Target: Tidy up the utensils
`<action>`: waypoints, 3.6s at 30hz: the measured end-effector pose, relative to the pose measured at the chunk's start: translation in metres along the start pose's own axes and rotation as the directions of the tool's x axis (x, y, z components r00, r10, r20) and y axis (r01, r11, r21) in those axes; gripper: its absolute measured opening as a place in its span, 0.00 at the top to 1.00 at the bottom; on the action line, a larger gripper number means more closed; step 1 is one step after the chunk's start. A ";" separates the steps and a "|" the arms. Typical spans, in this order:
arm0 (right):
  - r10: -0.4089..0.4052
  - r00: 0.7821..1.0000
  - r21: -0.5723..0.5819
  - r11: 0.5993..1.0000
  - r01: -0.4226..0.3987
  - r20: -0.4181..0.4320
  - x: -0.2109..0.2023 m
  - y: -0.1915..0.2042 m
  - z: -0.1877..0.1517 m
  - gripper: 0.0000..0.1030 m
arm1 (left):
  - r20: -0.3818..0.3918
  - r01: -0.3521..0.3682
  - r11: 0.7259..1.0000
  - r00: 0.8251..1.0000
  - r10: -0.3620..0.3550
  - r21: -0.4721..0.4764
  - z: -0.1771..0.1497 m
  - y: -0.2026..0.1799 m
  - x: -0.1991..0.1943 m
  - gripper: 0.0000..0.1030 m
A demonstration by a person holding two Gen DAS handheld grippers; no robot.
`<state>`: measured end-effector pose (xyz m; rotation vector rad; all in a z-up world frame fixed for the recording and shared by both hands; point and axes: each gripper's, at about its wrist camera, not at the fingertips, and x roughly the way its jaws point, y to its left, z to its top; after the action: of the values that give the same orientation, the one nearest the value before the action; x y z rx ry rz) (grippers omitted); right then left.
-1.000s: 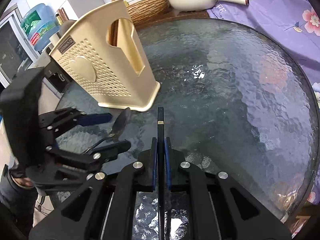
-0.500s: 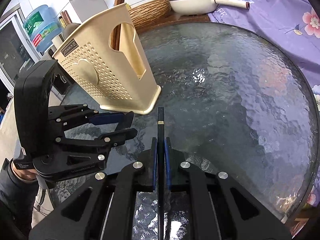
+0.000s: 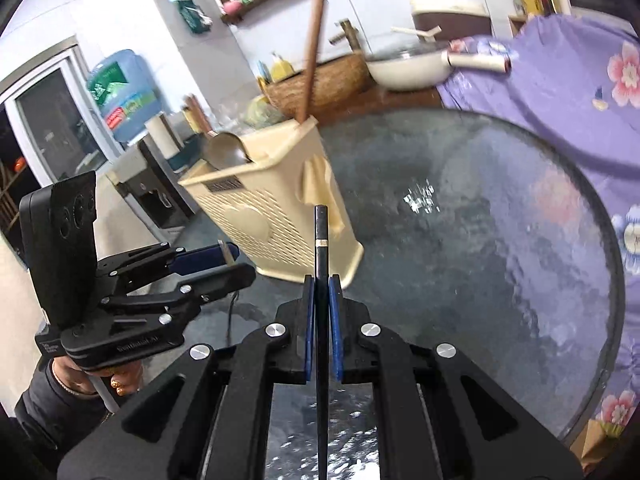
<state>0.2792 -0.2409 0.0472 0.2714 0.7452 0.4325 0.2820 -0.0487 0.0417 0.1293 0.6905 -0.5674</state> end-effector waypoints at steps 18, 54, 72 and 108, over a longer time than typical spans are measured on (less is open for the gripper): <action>0.062 0.996 -0.107 0.993 -0.055 0.065 -0.034 0.050 0.011 0.92 | 0.135 -0.027 0.996 0.990 0.039 -0.087 0.004 0.021 -0.065 0.66; 0.040 0.924 -0.144 0.990 0.016 0.381 -0.094 0.093 0.170 0.92 | 0.417 -0.070 0.957 0.889 0.188 -0.280 0.125 0.077 -0.123 0.66; -0.077 0.956 -0.197 0.971 0.136 0.282 -0.003 0.074 0.117 0.92 | 0.269 -0.136 0.935 0.935 0.230 -0.327 0.074 0.084 -0.033 0.66; -0.153 0.922 -0.282 0.923 0.262 0.356 -0.037 0.062 0.014 0.07 | 0.301 -0.262 0.936 0.896 0.326 -0.236 -0.037 0.036 -0.068 0.06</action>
<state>0.2474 -0.2055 0.1028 -0.0505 0.3603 0.2884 0.2384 0.0233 0.0538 -0.0425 0.3762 -0.2178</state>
